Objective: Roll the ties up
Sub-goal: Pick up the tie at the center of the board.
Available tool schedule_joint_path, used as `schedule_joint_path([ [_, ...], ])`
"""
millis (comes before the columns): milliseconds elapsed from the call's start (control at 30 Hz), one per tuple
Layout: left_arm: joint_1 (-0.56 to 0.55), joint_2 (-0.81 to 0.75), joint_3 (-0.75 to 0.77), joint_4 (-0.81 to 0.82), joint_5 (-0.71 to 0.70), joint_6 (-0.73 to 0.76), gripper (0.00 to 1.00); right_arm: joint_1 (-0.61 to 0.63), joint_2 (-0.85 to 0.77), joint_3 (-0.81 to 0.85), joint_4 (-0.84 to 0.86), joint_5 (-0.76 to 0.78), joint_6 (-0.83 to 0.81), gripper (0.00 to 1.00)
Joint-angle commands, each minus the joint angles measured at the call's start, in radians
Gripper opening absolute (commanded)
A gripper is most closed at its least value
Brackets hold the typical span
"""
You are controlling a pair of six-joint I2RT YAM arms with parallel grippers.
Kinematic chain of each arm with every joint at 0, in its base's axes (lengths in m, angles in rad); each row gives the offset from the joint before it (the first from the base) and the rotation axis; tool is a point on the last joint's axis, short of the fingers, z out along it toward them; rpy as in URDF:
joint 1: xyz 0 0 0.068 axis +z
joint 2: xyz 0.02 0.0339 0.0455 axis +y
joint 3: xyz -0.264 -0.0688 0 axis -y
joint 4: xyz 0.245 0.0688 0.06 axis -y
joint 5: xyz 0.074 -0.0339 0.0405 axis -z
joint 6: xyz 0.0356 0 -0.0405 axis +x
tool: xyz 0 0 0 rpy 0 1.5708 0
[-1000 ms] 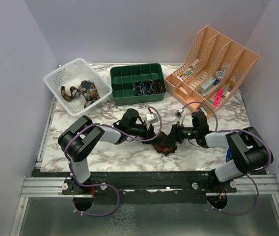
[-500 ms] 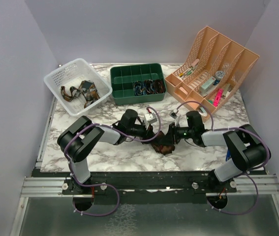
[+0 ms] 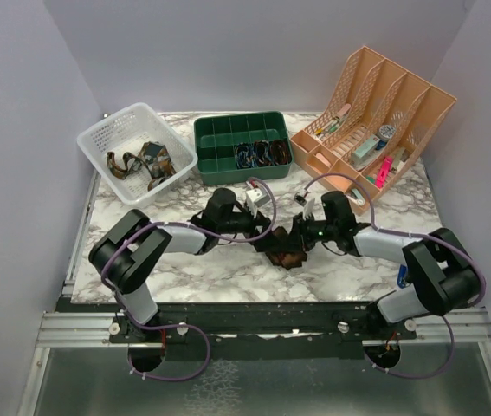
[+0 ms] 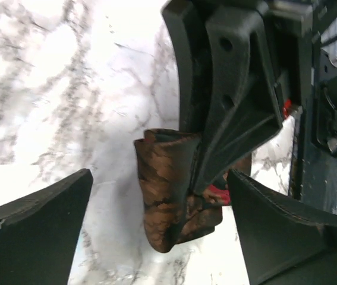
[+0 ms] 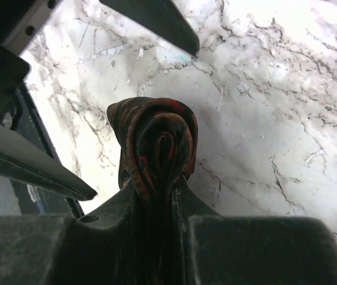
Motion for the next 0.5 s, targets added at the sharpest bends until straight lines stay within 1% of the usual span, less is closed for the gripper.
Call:
schedule_joint_path([
  [0, 0.034, -0.093, -0.033, 0.052, -0.127, -0.082, 0.99, 0.042, -0.051, 0.046, -0.134, 0.193, -0.054, 0.01],
  [133, 0.095, -0.204, -0.104, 0.052, -0.31, -0.179, 0.99, 0.111, -0.094, 0.127, -0.293, 0.385, -0.068, 0.01],
  [200, 0.128, -0.304, -0.162, 0.051, -0.437, -0.243, 0.99, 0.164, -0.112, 0.151, -0.332, 0.483, -0.09, 0.01],
  [267, 0.162, -0.383, -0.211, 0.033, -0.519, -0.288, 0.99, 0.209, -0.104, 0.181, -0.368, 0.568, -0.097, 0.03],
  [367, 0.186, -0.49, -0.241, -0.052, -0.629, -0.312, 0.99, 0.303, -0.065, 0.255, -0.464, 0.716, -0.089, 0.06],
  [400, 0.189, -0.519, -0.246, -0.087, -0.671, -0.315, 0.99, 0.349, -0.048, 0.29, -0.505, 0.803, -0.075, 0.08],
  [467, 0.195, -0.571, -0.246, -0.161, -0.748, -0.317, 0.99, 0.424, 0.007, 0.353, -0.586, 0.927, -0.045, 0.09],
])
